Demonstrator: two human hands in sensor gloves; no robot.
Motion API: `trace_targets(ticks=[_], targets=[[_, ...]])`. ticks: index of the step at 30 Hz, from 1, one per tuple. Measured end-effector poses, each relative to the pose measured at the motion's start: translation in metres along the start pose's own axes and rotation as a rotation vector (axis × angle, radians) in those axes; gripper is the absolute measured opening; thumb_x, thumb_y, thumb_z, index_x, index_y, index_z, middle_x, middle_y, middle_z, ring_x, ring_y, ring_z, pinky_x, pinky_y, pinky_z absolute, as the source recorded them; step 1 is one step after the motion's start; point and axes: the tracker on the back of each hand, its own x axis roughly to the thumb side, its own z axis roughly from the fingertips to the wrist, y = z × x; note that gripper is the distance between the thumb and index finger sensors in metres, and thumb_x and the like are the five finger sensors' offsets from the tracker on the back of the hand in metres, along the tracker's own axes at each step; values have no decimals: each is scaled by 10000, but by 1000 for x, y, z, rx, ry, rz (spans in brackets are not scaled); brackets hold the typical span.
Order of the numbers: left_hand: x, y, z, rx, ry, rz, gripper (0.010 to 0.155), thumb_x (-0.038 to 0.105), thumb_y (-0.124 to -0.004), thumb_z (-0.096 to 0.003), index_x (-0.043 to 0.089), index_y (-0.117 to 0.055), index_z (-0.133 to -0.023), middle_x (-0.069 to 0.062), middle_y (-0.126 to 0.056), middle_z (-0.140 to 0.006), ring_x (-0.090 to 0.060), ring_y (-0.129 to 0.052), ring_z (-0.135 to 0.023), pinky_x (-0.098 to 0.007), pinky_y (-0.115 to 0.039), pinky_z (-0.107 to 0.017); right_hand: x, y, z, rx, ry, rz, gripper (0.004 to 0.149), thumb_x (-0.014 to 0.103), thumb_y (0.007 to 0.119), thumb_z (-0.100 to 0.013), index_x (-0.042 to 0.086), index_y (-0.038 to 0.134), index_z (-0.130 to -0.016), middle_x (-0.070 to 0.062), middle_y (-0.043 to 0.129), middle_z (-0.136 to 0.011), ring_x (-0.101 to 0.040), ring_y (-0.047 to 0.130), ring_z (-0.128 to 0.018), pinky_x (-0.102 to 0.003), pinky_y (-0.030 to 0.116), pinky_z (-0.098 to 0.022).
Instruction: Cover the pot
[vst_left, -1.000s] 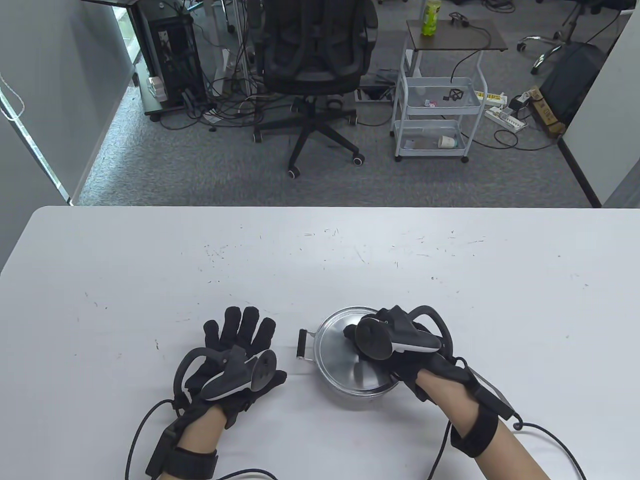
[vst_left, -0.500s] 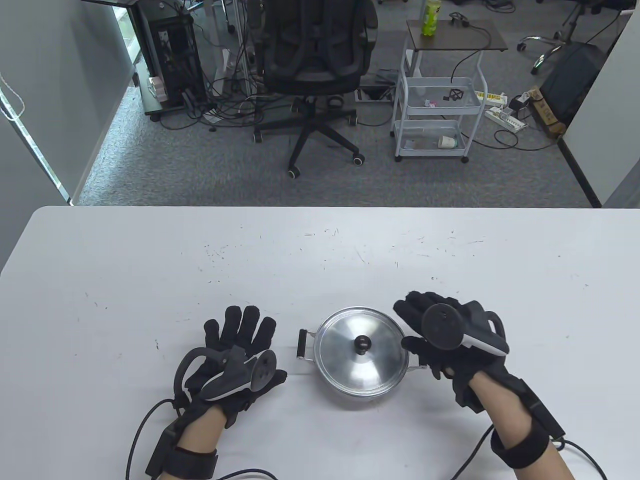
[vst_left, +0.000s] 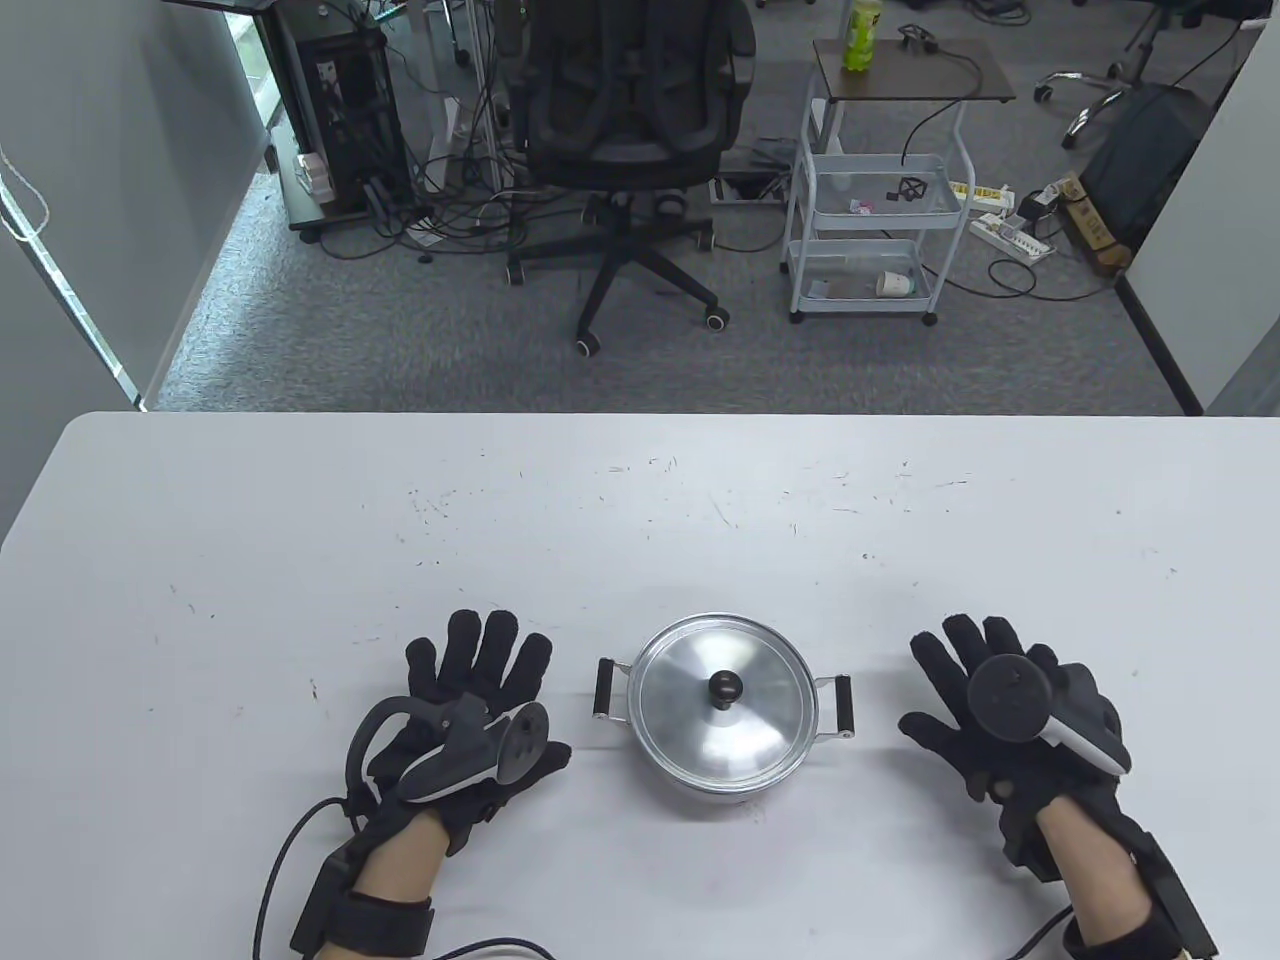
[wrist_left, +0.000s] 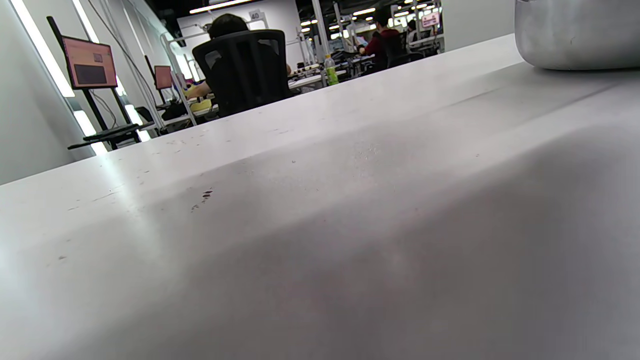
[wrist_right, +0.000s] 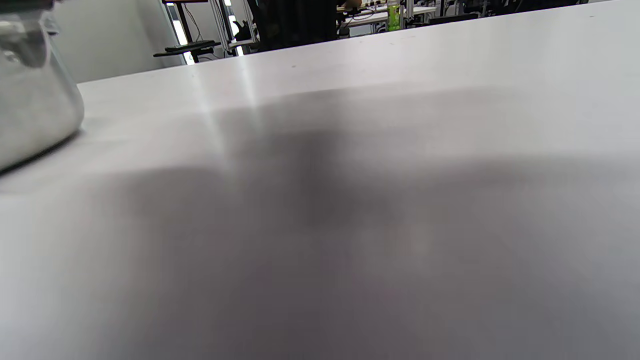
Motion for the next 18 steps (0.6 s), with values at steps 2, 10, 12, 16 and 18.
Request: trace_targets(ticks=[2,10,12,16,18], targets=[[1,-1,0,-5,-7,-17,1058,875,-453,-337,323,-111,-1173,-129,-84,-1236,-506,-168,-1140,-771,-331,-751,-5,5,4,0,11,34,874,726,593,-257,395,413,-1046,-42,295,-1176,-418,232,-1079,-723,197,-699],[6,0,0,11,-31,-29,1086,903,-472,-318,343,-76,-1161,-131,-29,-1223,-573,-110,-1104,-791,-297,-731,-7,1,13,-23,-17,21,932,785,561,-230,398,377,-1058,-47,278,-1186,-421,220,-1085,-738,190,-691],[7,0,0,11,-35,-30,1090,906,-475,-315,345,-78,-1161,-134,-21,-1220,-582,-103,-1097,-795,-294,-728,-4,2,13,-18,-30,55,945,800,555,-229,397,359,-1061,-46,269,-1189,-420,218,-1087,-743,195,-690],[7,0,0,4,-34,-38,1094,908,-477,-315,344,-65,-1158,-141,3,-1209,-580,-82,-1090,-798,-282,-725,-1,6,11,-8,-34,75,946,802,550,-234,393,344,-1062,-46,264,-1188,-421,223,-1087,-744,201,-689],[7,1,1,-1,-34,-41,1096,907,-478,-315,342,-61,-1156,-145,12,-1205,-576,-66,-1086,-799,-273,-723,-1,8,10,-5,-27,75,936,792,554,-241,389,348,-1061,-48,267,-1186,-419,225,-1087,-742,201,-690]])
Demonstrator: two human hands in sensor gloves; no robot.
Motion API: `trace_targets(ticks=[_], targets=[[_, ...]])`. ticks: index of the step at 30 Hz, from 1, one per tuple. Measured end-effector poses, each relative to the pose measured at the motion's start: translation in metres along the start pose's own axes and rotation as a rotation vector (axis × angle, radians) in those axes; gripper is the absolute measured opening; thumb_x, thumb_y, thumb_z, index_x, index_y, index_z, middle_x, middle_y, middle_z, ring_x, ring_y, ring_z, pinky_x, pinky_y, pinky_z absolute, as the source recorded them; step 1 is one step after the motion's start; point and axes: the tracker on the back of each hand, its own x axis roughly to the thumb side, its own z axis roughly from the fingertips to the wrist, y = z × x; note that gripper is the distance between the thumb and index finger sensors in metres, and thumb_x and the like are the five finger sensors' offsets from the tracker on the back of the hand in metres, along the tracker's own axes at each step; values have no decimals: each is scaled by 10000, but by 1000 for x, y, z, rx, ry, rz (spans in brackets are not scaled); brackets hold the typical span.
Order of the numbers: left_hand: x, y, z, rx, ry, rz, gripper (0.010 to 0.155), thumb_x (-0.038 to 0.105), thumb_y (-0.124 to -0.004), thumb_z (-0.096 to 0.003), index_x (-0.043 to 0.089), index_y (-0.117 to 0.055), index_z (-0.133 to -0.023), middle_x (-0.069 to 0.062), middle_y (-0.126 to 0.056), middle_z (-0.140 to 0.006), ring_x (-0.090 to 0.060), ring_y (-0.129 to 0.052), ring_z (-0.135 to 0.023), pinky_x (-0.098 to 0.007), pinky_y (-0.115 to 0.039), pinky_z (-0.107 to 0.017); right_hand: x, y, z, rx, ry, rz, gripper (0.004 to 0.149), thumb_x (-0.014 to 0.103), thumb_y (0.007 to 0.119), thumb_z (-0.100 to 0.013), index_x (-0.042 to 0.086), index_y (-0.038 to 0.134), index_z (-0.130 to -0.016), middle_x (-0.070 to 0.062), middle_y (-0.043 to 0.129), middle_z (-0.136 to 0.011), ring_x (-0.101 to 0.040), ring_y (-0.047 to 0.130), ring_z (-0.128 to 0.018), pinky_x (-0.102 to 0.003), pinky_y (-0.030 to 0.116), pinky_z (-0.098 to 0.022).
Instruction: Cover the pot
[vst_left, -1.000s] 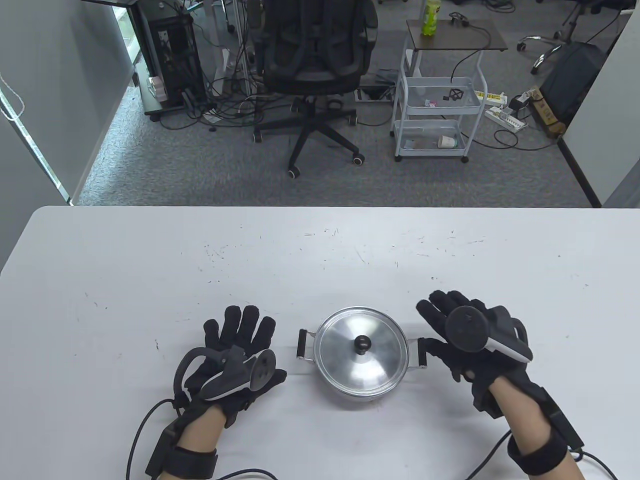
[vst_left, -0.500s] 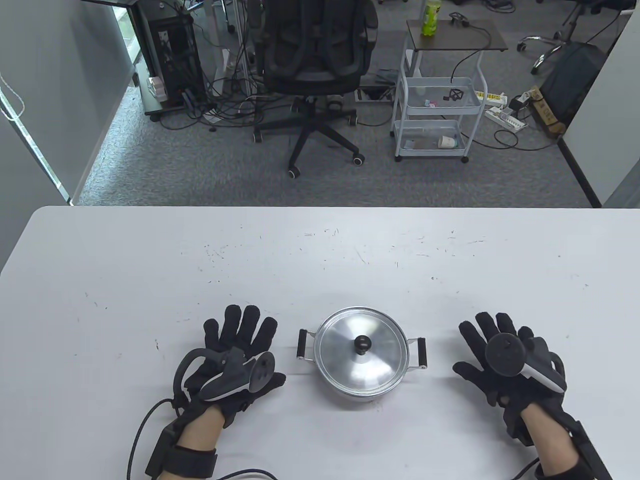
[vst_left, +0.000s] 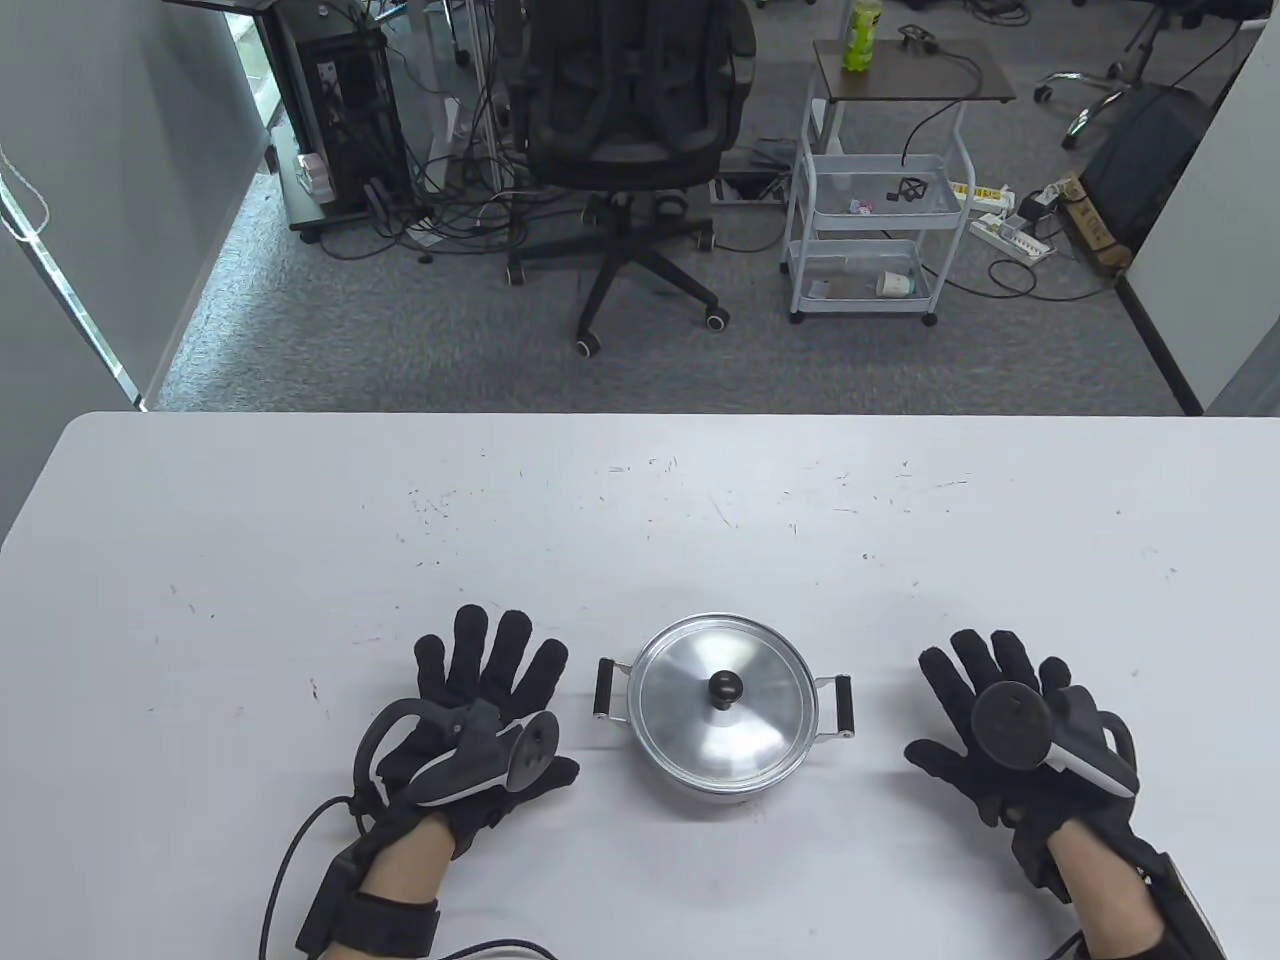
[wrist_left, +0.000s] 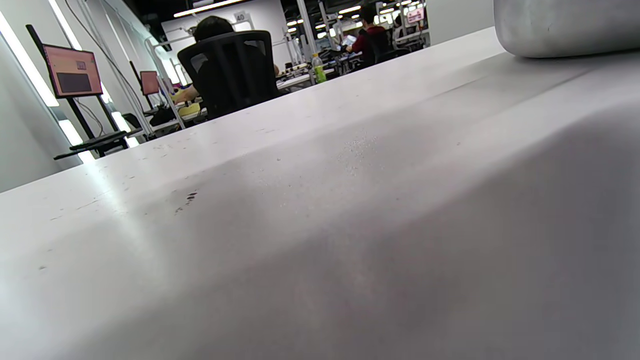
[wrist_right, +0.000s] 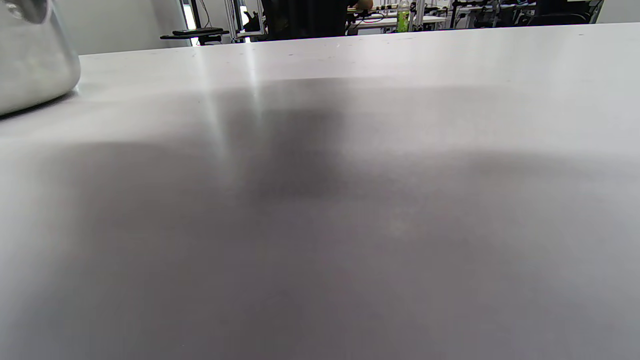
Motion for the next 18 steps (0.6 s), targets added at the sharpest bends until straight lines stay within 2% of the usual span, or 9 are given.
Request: trace_targets(ticks=[6,11,18], targets=[[4,0,0,-19,-7,-21,1094,903,-478,-318,338,-55,-1154,-143,32,-1196,-553,-33,-1082,-797,-253,-723,0,0,0,-11,26,12,894,745,587,-272,374,367,-1055,-55,289,-1177,-418,254,-1081,-733,218,-693],[6,1,1,-3,-17,-21,1107,904,-480,-317,333,64,-1094,-156,24,-1196,-567,-57,-1088,-794,-264,-728,2,2,-1,1,28,22,883,730,600,-281,369,375,-1054,-57,293,-1175,-417,257,-1080,-731,220,-694],[8,0,1,-22,-19,-30,1105,904,-477,-318,332,55,-1099,-157,33,-1191,-567,-53,-1085,-794,-265,-729,4,3,-2,5,19,24,884,732,597,-280,369,374,-1054,-56,293,-1175,-416,258,-1080,-731,220,-693]])
